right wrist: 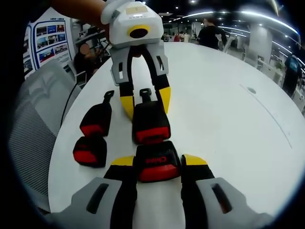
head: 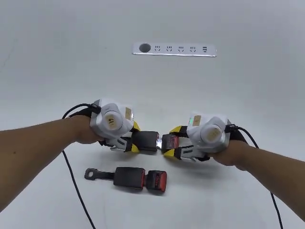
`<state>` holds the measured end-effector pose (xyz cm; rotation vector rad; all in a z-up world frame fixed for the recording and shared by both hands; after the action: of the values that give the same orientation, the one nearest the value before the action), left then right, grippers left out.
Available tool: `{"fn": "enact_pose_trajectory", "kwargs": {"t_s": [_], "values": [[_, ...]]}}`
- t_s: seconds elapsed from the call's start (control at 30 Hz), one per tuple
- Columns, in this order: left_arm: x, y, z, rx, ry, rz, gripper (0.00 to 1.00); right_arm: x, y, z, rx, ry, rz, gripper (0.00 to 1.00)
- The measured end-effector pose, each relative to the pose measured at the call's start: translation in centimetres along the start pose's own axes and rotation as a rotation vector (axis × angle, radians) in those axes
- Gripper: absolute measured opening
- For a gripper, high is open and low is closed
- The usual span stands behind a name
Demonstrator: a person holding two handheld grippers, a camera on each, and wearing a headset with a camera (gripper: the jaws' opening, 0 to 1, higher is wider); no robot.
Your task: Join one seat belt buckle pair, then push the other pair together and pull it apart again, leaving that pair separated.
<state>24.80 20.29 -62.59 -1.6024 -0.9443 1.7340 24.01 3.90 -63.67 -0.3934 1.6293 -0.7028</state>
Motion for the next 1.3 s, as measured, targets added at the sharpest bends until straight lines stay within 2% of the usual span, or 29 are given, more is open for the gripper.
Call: {"fn": "enact_pose_trajectory", "kwargs": {"t_s": [0.13,0.47,0.83,1.3], "values": [[0.07,-0.03,-0.07,0.004,0.004,0.008,0.32,-0.02,0.1,-0.02,0.005,-0.002,-0.006,0.34],[-0.22,0.09,-0.21,0.028,0.039,-0.01,0.32,-0.22,0.03,-0.06,0.006,0.002,-0.017,0.34],[-0.35,0.04,-0.07,0.029,0.043,-0.014,0.32,-0.31,0.01,-0.12,0.006,0.002,-0.021,0.34],[-0.25,0.06,-0.1,0.032,0.051,-0.005,0.32,0.06,0.23,0.06,-0.003,0.002,-0.001,0.34]]}}
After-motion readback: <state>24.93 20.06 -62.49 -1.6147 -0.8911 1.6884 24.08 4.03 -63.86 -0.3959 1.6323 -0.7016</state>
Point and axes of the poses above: the centre of the closed fingertips' face, and the gripper's own axes: y roughly forward along the fingers, z roughly to its right, x roughly out of its underside, the point moved 8 cm from there along -y, roughly backward along the fingers, and after that the axes turned 3 degrees about z, right-handed, at the moved point
